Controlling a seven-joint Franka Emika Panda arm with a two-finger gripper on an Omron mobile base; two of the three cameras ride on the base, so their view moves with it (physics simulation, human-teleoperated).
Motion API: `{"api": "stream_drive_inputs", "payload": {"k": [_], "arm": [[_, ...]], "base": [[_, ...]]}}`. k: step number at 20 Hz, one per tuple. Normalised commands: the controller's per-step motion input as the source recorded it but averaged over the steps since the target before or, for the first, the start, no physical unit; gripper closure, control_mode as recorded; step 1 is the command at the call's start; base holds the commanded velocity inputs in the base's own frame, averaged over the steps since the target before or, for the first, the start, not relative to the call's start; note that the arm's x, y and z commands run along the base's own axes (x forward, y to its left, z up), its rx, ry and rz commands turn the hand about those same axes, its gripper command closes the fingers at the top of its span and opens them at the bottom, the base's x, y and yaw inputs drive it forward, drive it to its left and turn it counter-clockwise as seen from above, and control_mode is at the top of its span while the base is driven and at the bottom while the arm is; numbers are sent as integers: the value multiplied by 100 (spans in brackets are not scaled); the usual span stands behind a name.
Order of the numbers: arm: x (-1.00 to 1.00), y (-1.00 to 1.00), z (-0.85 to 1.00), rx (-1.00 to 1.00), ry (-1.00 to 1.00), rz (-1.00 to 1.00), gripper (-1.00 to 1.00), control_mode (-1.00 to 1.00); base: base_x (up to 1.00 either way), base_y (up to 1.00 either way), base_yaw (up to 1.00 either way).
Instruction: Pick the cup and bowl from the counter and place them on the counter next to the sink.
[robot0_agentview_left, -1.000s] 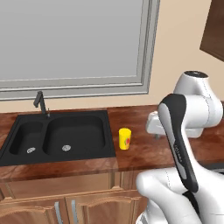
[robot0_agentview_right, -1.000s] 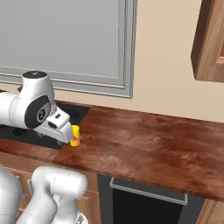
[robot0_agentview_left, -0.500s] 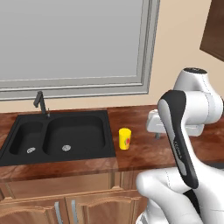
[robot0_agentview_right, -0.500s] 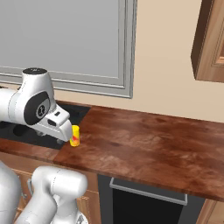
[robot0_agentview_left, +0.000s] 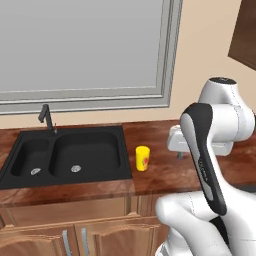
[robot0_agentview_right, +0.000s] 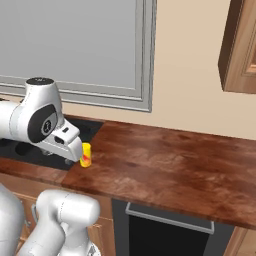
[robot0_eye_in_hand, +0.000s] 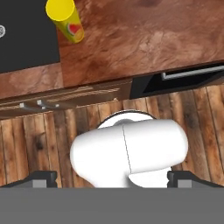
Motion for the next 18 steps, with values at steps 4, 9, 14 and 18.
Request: {"api": "stream_drive_inputs", "payload": {"k": [4, 9, 14, 18], "arm": [[0, 0, 0, 0, 0, 0, -100, 100], [0, 0, 0, 0, 0, 0, -100, 100], [0, 0, 0, 0, 0, 0, -100, 100], [0, 0, 0, 0, 0, 0, -100, 100]], "base": [[-75, -6, -2], [-57, -30, -3], [-20, -85, -5], [-60, -100, -9]]}}
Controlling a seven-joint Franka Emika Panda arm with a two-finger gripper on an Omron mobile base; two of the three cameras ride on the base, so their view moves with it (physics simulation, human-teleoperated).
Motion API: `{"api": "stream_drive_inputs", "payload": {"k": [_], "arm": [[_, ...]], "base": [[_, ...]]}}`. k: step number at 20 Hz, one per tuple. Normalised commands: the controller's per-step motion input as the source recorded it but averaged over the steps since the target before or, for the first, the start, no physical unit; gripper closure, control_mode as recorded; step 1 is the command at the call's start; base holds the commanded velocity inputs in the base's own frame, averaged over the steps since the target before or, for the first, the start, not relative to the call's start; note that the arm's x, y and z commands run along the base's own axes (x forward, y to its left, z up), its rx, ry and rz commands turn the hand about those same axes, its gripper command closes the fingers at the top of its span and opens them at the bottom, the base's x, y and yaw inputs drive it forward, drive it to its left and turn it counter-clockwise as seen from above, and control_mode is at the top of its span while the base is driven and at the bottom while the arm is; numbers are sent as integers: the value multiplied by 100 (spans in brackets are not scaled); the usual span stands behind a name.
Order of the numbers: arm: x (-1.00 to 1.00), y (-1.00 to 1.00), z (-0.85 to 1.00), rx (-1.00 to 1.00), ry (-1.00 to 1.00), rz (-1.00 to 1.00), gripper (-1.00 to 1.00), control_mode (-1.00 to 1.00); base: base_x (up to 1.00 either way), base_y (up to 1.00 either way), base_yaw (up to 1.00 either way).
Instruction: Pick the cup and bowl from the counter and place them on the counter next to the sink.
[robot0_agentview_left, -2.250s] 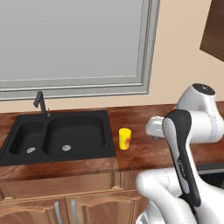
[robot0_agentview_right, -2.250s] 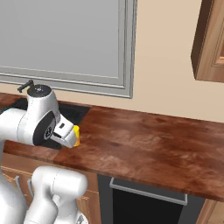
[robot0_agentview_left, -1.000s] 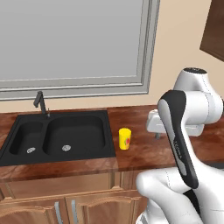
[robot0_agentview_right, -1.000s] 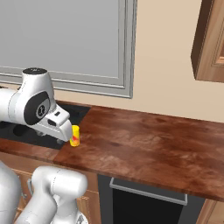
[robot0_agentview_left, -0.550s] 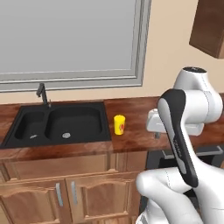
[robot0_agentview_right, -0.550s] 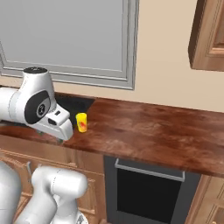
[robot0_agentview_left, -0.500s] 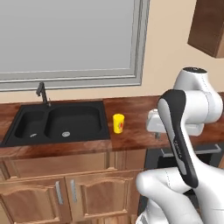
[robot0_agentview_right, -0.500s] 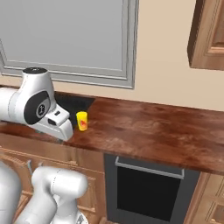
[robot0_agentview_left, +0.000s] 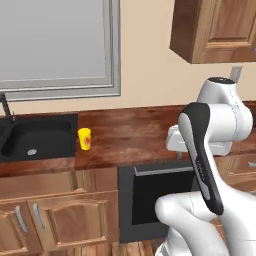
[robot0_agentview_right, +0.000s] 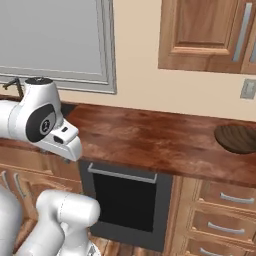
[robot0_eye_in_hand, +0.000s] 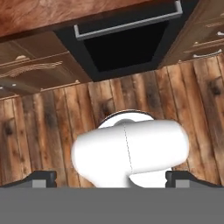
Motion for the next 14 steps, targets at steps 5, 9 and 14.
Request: {"api": "stream_drive_inputs", "payload": {"k": [5, 9, 14], "arm": [[0, 0, 0, 0, 0, 0, -100, 100], [0, 0, 0, 0, 0, 0, -100, 100], [0, 0, 0, 0, 0, 0, -100, 100]], "base": [[-45, -100, -7], [-9, -100, 0], [0, -100, 0]]}}
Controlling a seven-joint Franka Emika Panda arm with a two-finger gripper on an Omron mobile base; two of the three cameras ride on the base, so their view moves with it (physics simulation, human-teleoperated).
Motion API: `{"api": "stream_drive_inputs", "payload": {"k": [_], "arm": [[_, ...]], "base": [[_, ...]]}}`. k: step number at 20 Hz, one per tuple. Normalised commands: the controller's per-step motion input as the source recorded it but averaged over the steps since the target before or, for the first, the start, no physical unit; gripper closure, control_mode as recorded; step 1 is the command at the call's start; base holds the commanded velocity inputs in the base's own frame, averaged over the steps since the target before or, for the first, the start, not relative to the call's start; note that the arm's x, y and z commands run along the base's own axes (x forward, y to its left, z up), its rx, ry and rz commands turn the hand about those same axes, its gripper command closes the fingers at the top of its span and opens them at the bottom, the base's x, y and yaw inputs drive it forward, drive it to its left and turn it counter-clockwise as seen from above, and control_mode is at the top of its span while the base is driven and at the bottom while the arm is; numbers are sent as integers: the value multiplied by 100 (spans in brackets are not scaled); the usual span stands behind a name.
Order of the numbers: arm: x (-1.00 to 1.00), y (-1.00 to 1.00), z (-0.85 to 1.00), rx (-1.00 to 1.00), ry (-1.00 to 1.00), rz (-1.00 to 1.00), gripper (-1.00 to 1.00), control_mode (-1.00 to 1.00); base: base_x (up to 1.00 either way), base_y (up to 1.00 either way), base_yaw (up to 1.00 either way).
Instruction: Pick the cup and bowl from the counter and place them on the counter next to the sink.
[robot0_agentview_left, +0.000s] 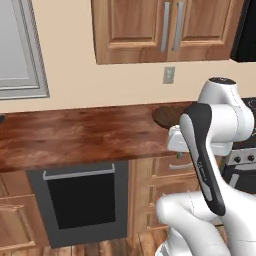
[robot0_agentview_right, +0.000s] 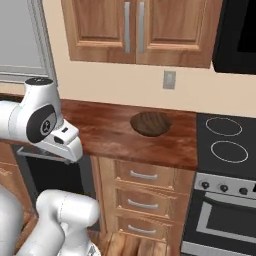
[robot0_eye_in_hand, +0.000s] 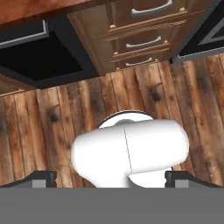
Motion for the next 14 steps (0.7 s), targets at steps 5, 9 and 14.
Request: {"api": "stream_drive_inputs", "payload": {"k": [5, 9, 14], "arm": [[0, 0, 0, 0, 0, 0, -100, 100], [0, 0, 0, 0, 0, 0, -100, 100], [0, 0, 0, 0, 0, 0, -100, 100]], "base": [[36, -87, 3], [87, -78, 4], [85, -37, 2]]}}
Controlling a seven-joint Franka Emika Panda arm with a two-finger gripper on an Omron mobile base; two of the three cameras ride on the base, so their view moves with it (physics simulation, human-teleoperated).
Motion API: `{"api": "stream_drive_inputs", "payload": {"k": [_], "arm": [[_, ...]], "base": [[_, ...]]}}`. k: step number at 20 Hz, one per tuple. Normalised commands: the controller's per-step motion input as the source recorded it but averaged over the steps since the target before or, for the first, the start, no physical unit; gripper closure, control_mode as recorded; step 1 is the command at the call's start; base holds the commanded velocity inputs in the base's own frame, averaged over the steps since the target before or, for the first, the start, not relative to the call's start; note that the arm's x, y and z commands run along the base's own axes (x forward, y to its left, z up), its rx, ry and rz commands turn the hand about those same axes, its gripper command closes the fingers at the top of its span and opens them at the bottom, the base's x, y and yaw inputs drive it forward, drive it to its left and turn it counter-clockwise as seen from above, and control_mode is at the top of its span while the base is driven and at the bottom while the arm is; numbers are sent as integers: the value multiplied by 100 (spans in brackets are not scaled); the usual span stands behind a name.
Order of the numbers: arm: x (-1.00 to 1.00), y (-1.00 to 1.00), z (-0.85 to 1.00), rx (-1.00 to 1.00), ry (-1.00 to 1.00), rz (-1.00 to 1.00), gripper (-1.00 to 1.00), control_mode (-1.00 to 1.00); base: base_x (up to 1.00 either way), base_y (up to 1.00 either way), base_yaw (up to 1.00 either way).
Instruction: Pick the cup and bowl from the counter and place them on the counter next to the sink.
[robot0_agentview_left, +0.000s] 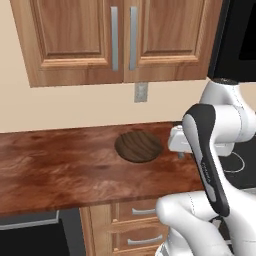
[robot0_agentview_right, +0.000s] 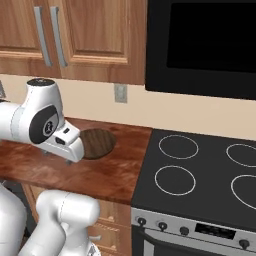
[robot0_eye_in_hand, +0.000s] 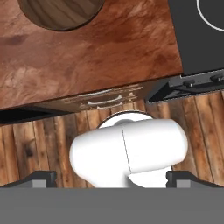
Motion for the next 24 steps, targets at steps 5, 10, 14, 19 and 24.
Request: {"api": "stream_drive_inputs", "payload": {"k": [5, 10, 14, 19, 24], "arm": [[0, 0, 0, 0, 0, 0, -100, 100], [0, 0, 0, 0, 0, 0, -100, 100], [0, 0, 0, 0, 0, 0, -100, 100], [0, 0, 0, 0, 0, 0, -100, 100], [0, 0, -1, 0, 0, 0, -100, -100]], "base": [[35, 0, -1], [0, 0, 0], [0, 0, 0], [0, 0, 0], [0, 0, 0]]}}
